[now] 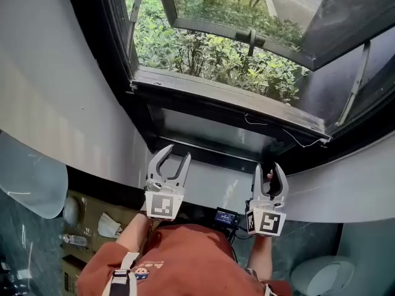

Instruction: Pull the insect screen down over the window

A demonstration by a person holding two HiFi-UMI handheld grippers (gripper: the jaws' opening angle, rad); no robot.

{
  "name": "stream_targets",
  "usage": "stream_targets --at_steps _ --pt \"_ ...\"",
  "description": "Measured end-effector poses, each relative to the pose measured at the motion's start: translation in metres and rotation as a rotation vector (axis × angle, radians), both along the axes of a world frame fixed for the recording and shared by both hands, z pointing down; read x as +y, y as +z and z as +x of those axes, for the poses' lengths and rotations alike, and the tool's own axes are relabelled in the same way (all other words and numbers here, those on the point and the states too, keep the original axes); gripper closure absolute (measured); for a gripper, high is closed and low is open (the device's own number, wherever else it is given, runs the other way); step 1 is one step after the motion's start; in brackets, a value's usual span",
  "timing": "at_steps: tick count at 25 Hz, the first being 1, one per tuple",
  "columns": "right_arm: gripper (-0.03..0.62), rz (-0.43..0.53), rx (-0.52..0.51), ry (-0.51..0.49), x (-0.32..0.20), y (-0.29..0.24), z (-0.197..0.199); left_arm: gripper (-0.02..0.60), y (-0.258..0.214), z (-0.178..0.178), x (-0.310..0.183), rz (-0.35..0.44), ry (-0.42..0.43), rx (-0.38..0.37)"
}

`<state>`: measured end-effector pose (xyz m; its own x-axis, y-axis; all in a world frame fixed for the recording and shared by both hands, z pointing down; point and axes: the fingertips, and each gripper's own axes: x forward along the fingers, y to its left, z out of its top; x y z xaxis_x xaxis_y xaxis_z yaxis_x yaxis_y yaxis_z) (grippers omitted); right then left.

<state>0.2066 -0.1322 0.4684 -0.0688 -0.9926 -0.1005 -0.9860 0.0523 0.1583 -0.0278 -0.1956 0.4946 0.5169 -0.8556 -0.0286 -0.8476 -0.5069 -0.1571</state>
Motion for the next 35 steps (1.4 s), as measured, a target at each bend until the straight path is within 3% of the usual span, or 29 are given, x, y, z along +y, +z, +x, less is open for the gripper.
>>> stream_targets --at_steps 10,17,23,35 --pt "0.427 0.026 -0.014 0.027 0.008 0.001 0.005 0.42 0.002 0.009 0.006 0.01 0.009 -0.015" --pt "0.551 0.035 0.048 0.062 0.009 0.003 0.003 0.504 0.002 0.003 0.007 0.013 -0.003 -0.006" --pt "0.577 0.04 0.046 0.075 0.009 0.001 0.002 0.575 0.004 -0.002 0.007 0.008 -0.01 -0.002" --pt "0.583 0.031 0.051 0.067 0.009 0.002 0.002 0.575 0.003 -0.001 0.009 0.024 -0.004 -0.011"
